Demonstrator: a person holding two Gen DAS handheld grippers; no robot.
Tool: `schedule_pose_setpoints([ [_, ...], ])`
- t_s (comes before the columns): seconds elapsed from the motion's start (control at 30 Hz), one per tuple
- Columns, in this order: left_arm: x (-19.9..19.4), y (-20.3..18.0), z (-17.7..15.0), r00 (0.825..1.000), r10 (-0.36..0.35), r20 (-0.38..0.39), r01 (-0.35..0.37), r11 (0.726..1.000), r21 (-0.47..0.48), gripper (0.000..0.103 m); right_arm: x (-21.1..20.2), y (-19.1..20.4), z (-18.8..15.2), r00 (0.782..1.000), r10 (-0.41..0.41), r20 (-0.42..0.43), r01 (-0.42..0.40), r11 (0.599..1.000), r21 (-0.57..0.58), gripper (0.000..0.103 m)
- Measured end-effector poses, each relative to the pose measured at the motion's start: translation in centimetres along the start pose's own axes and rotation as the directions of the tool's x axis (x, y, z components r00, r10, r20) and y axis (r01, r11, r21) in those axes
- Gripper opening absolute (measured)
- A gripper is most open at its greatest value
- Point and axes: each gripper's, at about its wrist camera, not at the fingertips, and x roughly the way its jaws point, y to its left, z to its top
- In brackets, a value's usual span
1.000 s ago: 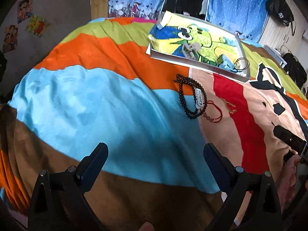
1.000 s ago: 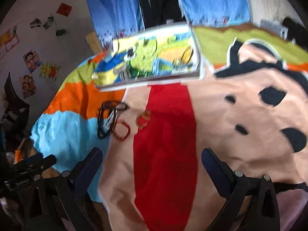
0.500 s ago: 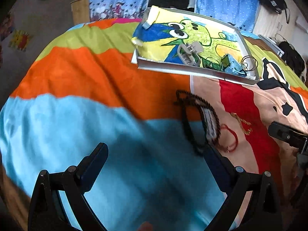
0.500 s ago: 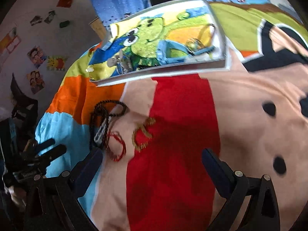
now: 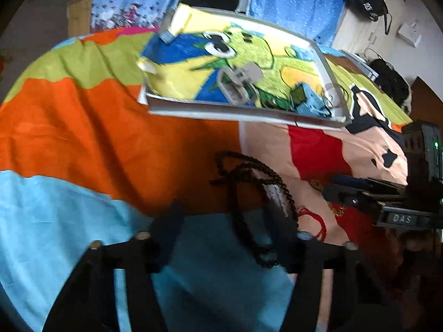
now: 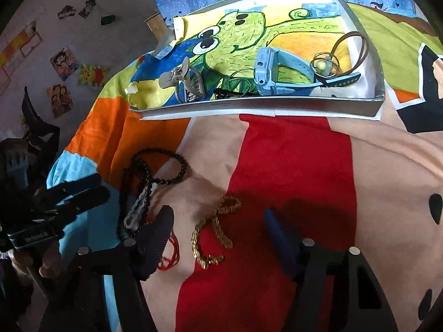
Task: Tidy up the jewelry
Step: 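Grasp the black bead bracelets with the left tool while the right tool grasps the gold chain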
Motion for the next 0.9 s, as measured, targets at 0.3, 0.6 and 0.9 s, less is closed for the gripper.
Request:
schedule_pose_setpoints([
  [0.3, 2.9, -0.1, 0.1, 0.995, 0.056, -0.080, -0.054, 0.998, 0.028, 0.033, 1.7, 0.3, -0.2, 0.999, -0.036, -0.031, 0.035, 0.999, -0.022, 0.051],
  [0.6, 2.5, 0.5, -0.1, 0.991, 0.100, -0.084, -0.100, 0.995, 0.003, 0.008, 1.8, 0.7, -0.3, 0.999, -0.020, -0.049, 0.019, 0.999, -0.026, 0.031],
  [0.9, -0.2, -0.2, -0.4, 0.987, 0.155, -0.035, -0.156, 0.988, -0.005, 0.004, 0.6, 0.6, -0.7, 0.998, -0.010, -0.060, 0.011, 1.000, 0.024, 0.010],
])
